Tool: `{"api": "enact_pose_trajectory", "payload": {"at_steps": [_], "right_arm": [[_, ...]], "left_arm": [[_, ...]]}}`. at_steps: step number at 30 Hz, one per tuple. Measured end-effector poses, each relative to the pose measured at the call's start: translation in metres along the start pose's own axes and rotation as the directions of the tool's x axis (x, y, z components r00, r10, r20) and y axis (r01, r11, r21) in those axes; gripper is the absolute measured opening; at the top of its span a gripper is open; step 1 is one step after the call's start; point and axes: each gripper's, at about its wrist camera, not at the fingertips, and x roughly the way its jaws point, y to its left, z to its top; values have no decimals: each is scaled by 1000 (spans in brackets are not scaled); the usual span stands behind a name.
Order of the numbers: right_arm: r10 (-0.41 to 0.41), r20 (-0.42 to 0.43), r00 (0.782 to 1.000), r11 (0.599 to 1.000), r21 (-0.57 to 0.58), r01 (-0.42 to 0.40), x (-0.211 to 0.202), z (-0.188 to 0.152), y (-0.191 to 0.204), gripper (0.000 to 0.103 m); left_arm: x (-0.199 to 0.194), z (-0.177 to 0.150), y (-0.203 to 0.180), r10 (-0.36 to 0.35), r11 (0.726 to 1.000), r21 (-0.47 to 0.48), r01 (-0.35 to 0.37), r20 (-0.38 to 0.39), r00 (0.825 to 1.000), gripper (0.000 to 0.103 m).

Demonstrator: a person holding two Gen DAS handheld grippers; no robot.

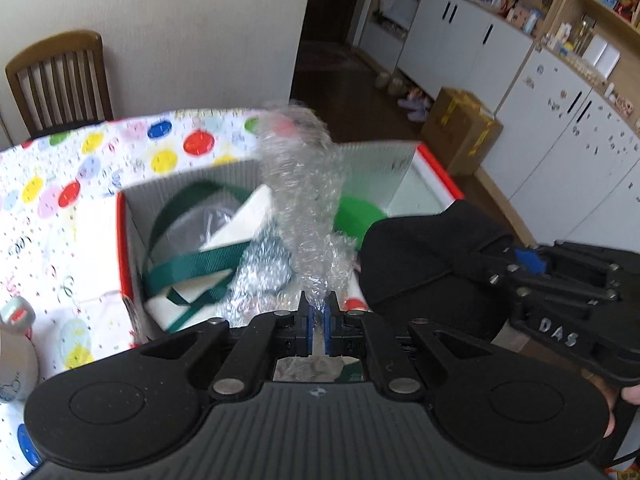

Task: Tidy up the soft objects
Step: 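Carry the black mask and bubble wrap with both tools over the shoebox, then open both tools to drop the mask and bubble wrap into the box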

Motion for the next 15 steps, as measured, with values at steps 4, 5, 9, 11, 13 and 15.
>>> {"api": "enact_pose_trajectory", "payload": {"at_steps": [4,5,9,11,13,15], "right_arm": [[-5,-11,1000,1000,7,5,-1,0,-3,22],[-9,-15,1000,1000,7,9,-1,-1,-5,23],[-23,-44,999,1000,-1,23,-3,-1,-8,28],[-24,-56,998,1000,-14,23,-4,-3,-9,32],[-31,-69,997,999,-31,29,-5,-4,-8,40],[-30,-73,997,999,-44,27,-7,-5,-8,53]], "left_arm": [[14,-5,3,9,1000,-10,-9,-49,999,5],[17,-6,5,7,1000,-16,-8,-61,998,5],[22,-12,11,-6,1000,-27,4,-68,998,5],[21,-16,12,-10,1000,-27,8,-63,998,5],[20,-18,12,-15,999,-31,13,-57,998,5],[20,-18,11,-26,999,-32,25,-52,998,5]]}}
